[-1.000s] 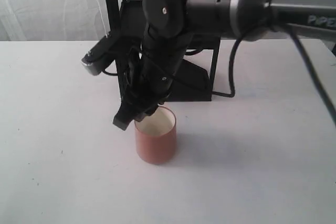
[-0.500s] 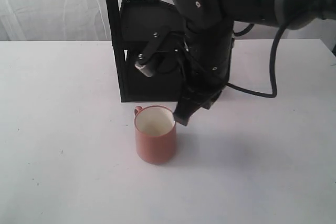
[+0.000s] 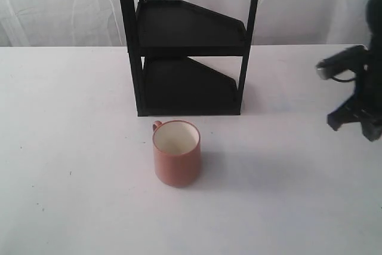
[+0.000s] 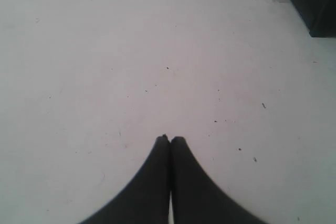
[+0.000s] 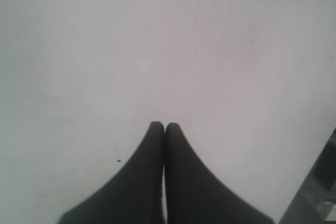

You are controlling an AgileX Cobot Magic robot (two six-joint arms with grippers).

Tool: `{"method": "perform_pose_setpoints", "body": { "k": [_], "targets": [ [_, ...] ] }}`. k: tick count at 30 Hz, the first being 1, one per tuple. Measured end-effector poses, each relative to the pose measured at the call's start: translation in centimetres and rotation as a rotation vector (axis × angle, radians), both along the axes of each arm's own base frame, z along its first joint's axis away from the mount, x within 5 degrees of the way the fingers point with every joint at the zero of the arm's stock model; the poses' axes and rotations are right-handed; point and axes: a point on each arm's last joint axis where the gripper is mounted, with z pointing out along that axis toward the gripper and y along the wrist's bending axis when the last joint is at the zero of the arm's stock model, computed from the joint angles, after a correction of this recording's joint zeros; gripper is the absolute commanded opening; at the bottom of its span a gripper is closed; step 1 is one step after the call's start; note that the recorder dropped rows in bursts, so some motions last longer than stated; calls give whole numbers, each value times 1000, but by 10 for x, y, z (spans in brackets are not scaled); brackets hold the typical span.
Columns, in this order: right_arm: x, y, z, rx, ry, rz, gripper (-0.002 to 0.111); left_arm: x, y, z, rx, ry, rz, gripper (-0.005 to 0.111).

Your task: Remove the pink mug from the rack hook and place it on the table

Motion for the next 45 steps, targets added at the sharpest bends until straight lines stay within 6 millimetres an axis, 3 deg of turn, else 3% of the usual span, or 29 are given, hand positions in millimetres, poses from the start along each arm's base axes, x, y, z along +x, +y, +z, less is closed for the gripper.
{"method": "perform_pose_setpoints", "body": {
  "k": [3,5,14,19,24,29,37,45],
  "targets": [
    [-11,-28,-15,61,-74,-102,0,0,0,0,0,0,0,0],
    [-20,-36,-20,104,-177,-138,0,0,0,0,0,0,0,0],
    [-87,-36,-27,199,-796,-166,0,0,0,0,0,0,0,0],
    [-107,-27,4,328,-1138,-227,0,0,0,0,0,0,0,0],
    [-127,-11,43,397,-1332,-114,0,0,0,0,0,0,0,0],
    [-163,-5,80,398,-1467,-65,0,0,0,0,0,0,0,0],
    [-215,-6,94,348,-1525,-77,0,0,0,0,0,0,0,0],
    [-240,-5,105,359,-1616,-80,0,0,0,0,0,0,0,0]
  ]
}}
